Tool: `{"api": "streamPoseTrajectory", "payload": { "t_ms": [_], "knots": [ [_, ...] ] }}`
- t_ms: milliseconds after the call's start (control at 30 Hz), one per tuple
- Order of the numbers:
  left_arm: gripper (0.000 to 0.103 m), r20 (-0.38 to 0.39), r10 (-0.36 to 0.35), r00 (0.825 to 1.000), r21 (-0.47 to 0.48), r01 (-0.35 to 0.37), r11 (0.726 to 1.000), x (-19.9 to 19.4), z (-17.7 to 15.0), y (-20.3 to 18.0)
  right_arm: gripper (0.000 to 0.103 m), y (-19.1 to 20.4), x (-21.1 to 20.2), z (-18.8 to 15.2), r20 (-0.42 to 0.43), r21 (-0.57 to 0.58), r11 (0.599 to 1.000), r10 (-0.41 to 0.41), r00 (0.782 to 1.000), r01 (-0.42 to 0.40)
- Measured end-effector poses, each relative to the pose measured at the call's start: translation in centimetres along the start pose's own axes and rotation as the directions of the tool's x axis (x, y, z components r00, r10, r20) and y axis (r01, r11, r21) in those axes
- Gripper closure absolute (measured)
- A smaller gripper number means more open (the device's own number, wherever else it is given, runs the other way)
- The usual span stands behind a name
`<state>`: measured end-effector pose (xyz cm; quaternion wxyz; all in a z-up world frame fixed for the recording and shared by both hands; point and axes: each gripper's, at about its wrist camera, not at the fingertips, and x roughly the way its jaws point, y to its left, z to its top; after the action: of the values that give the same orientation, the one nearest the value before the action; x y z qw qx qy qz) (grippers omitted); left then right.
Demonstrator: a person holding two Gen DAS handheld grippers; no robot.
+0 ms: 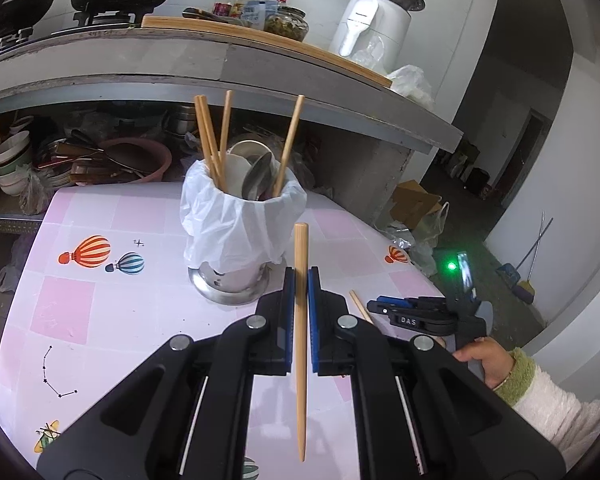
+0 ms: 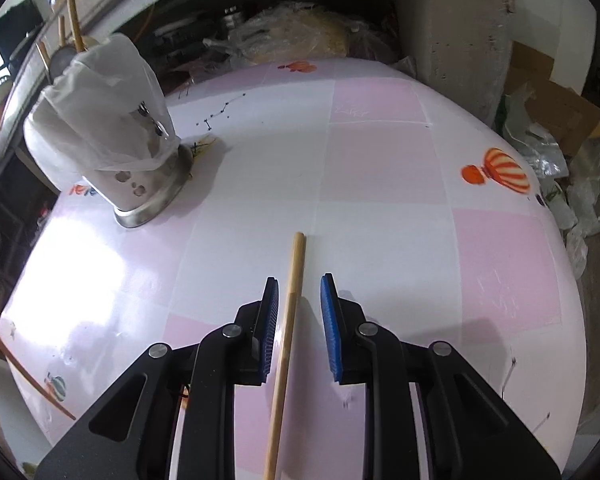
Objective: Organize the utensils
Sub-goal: 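Carry both held chopsticks up toward the bagged holder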
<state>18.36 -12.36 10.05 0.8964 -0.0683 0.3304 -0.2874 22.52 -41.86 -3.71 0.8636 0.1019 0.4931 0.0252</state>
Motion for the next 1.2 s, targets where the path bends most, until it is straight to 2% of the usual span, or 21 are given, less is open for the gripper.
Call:
{"api": "streamPoseTrajectory", "payload": {
  "t_ms": [200, 367, 500, 700, 867, 1033, 1200],
  "knots": [
    [0.098, 0.005, -0.002, 1.000, -0.016, 0.002, 1.000, 0.0, -0.1, 0.8, 0.084, 0.8, 2.1, 0.8, -0.054, -0.047, 0.998, -0.044, 0.998, 0.041],
    [0.098, 0.009, -0.001, 1.000, -0.020, 0.001, 1.000, 0.0, -0.1, 1.2, 0.094, 1.5, 2.6, 1.0, -0.050, -0.074, 0.994, -0.086, 0.995, 0.083],
    [0.098, 0.011, -0.002, 1.000, -0.027, 0.003, 1.000, 0.0, -0.1, 1.3, 0.096, 1.8, 2.6, 0.9, -0.041, -0.056, 0.994, -0.093, 0.995, 0.091],
    [0.098, 0.016, 0.003, 1.000, -0.025, -0.003, 1.000, -0.2, -0.2, 1.3, 0.096, 1.7, 0.1, 1.2, 0.018, 0.003, 1.000, -0.014, 1.000, 0.014],
    [0.098, 0.028, 0.007, 1.000, -0.027, -0.006, 1.000, -0.6, 0.0, 1.3, 0.096, 1.6, -5.1, 1.7, 0.135, 0.037, 0.997, 0.066, 0.989, -0.071],
    [0.098, 0.051, 0.015, 0.999, -0.023, -0.014, 1.000, -1.3, 0.6, 0.9, 0.096, 1.5, -11.0, 1.4, 0.268, 0.052, 0.985, 0.144, 0.953, -0.164],
    [0.098, 0.107, 0.024, 0.994, -0.007, -0.024, 1.000, -2.6, 2.5, 0.4, 0.096, 0.6, -14.2, 1.1, 0.337, 0.069, 0.963, 0.225, 0.914, -0.262]
  ]
}}
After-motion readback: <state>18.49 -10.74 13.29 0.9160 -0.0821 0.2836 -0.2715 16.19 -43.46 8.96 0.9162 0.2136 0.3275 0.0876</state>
